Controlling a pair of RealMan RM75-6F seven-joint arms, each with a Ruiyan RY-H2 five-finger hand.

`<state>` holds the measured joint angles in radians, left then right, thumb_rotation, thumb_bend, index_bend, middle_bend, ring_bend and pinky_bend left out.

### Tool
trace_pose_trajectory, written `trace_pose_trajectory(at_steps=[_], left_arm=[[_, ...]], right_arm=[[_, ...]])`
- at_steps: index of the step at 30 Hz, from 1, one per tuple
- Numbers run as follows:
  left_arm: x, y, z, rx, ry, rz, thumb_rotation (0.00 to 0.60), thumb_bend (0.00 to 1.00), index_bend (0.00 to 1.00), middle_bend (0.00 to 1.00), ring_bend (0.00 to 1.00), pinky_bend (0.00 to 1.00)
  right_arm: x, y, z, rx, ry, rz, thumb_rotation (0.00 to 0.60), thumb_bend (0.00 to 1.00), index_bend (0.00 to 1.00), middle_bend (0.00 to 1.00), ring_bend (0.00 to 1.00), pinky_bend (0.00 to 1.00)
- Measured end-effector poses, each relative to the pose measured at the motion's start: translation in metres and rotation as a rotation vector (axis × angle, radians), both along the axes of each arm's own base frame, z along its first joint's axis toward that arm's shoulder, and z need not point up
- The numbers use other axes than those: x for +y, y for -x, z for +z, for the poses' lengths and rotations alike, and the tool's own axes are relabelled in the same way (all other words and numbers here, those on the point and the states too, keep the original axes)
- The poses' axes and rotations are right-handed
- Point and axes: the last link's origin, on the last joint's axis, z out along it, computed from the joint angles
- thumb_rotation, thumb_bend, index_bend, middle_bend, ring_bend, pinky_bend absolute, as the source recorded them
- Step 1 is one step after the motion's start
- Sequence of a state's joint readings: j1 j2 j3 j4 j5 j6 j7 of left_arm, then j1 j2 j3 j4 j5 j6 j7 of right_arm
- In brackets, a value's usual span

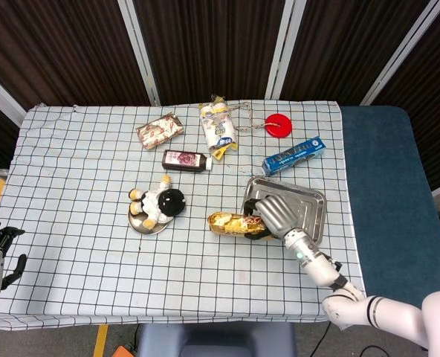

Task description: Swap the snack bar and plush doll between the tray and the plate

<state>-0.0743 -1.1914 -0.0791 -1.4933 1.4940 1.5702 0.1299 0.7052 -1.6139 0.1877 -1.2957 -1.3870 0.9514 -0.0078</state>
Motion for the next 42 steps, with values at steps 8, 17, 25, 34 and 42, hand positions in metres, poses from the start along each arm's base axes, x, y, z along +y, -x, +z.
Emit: trace_pose_trajectory(at_steps=[8, 17, 25, 34, 42], left_arm=[[0.003, 0.004, 0.002, 0.012, -0.011, 0.016, 0.600, 0.42, 0.29, 0.28, 0.15, 0.12], [0.006, 0.003, 0.003, 0.013, -0.011, 0.019, 0.600, 0.42, 0.29, 0.28, 0.15, 0.12], [0.007, 0.004, 0.003, 0.011, -0.011, 0.022, 0.600, 0.42, 0.29, 0.28, 0.15, 0.12], [0.005, 0.006, 0.004, 0.007, -0.014, 0.031, 0.600, 0.42, 0.29, 0.28, 0.15, 0.12], [0.004, 0.008, 0.005, 0.008, -0.017, 0.037, 0.600, 0.42, 0.29, 0.28, 0.15, 0.12]], right_arm=[[0.001, -0.027, -0.035, -0.013, -0.106, 0.032, 0.600, 0.48, 0.77, 0.59, 0.75, 0.64], [-0.008, -0.042, -0.043, -0.029, -0.068, 0.067, 0.600, 0.48, 0.77, 0.59, 0.75, 0.64], [-0.037, -0.056, -0.042, -0.032, 0.042, 0.071, 0.600, 0.48, 0.77, 0.59, 0.75, 0.64], [-0.069, -0.060, -0.046, 0.017, 0.137, 0.055, 0.600, 0.48, 0.77, 0.59, 0.75, 0.63], [-0.096, -0.060, -0.055, 0.021, 0.149, 0.011, 0.600, 0.41, 0.63, 0.50, 0.52, 0.51]])
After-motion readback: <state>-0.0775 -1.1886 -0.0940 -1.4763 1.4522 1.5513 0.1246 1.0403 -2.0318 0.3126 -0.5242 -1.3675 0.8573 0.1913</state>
